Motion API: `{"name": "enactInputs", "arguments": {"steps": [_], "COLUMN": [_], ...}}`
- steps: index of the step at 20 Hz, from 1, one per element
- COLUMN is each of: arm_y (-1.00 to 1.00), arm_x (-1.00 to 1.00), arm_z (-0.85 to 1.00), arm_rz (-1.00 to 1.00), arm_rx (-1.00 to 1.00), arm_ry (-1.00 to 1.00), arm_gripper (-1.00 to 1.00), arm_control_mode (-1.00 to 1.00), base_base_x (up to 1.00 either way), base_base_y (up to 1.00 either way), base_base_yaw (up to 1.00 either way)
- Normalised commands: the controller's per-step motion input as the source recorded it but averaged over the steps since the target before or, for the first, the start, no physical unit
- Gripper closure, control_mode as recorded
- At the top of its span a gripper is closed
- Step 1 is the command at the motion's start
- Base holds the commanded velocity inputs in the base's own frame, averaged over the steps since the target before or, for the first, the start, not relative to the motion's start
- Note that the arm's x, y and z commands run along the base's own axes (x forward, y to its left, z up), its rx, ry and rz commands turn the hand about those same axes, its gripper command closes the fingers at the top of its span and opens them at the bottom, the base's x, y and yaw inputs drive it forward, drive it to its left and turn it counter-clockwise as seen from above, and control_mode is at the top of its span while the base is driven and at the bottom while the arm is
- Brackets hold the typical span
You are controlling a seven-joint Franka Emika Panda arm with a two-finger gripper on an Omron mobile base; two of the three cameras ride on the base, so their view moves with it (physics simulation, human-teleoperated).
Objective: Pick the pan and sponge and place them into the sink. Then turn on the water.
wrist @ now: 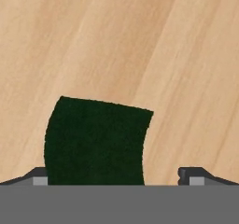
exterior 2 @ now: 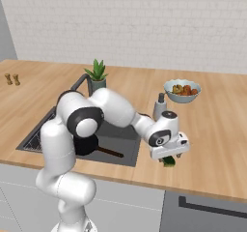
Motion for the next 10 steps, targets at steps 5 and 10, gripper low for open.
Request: {"name": "enactInputs", "arguments": {"steps": [5, 10], "arm_y": [0.00, 0.00], "arm_x": [0.00, 0.00], "arm_z": [-0.47, -0.30], "arm_rz": [0.00, 0.00], "arm_rx": [0.00, -0.01], "arm_ry": [0.10, 0.05], "arm_gripper": [1.00, 1.00], "arm_control_mode": [-1.00, -1.00], "base_base_x": [0.00, 0.00], "base_base_y": [0.00, 0.00], "base_base_yaw": [0.00, 0.00]}}
